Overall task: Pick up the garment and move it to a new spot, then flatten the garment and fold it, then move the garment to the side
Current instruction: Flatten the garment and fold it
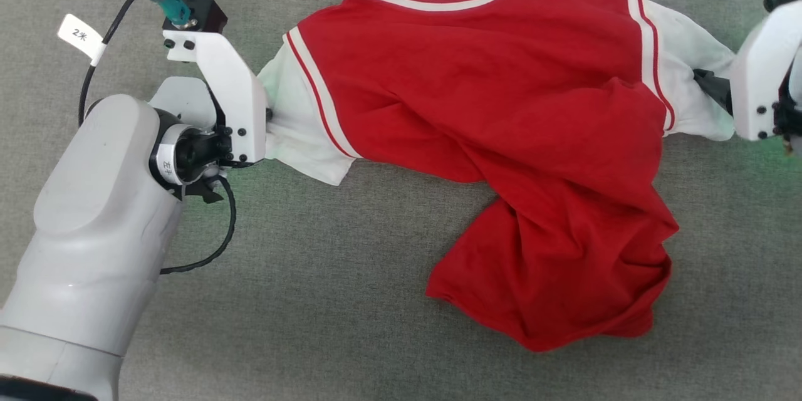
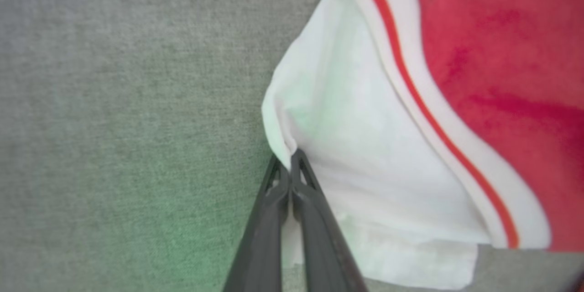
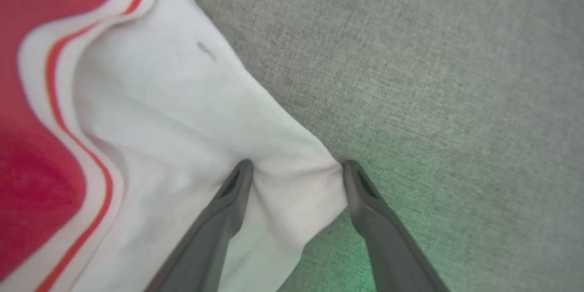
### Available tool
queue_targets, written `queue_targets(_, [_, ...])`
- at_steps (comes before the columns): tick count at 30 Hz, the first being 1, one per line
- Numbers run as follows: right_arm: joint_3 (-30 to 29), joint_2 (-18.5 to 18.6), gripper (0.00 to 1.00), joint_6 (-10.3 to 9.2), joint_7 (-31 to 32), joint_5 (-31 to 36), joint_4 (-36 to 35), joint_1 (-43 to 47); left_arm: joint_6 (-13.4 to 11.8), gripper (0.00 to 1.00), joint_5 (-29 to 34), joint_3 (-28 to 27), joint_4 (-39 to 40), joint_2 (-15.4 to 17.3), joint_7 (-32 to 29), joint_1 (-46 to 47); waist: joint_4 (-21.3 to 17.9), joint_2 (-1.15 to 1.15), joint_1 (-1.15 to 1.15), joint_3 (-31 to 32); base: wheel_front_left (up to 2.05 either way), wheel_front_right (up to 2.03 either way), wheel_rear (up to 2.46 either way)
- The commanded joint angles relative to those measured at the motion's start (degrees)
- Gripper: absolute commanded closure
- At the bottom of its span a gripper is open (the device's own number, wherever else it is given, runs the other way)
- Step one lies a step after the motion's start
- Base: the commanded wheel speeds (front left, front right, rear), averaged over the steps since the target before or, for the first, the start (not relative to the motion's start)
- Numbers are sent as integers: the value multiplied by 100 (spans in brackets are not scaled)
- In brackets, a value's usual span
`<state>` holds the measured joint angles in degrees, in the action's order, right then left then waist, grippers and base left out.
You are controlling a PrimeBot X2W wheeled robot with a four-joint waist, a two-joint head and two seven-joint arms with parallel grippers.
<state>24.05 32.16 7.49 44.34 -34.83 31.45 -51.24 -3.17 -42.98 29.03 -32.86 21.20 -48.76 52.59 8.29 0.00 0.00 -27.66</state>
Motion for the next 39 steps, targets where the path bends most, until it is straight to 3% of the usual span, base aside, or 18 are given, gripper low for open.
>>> queue_targets(1, [355,-170,0,0,374,-14,382,469,13,100,-7,87,-165,-110,34,-107,25,0,0,-23,0,0,0])
queue_targets(2, [538,-166,100,4,622,-223,508,432,68,100,4,109,-278,-133,105,-72,49,0,0,-26,0,0,0])
queue_targets(9, [272,84,100,-1,249,-742,167,-149,180,100,80,-25,-412,51,478,255,-17,0,0,202,0,0,0])
queue_targets(20, [-164,210,100,-1,-276,-1088,-628,-635,365,100,237,-166,151,516,663,887,-324,0,0,935,0,0,0])
queue_targets(32, [-662,-157,100,-1,-511,-1037,-1200,-1205,488,100,248,-313,505,799,638,1728,-599,0,0,1747,0,0,0])
queue_targets(39, [-1029,-450,100,-1,-268,-799,-1196,-1618,511,100,243,-310,555,837,445,2135,-669,0,0,1914,0,0,0])
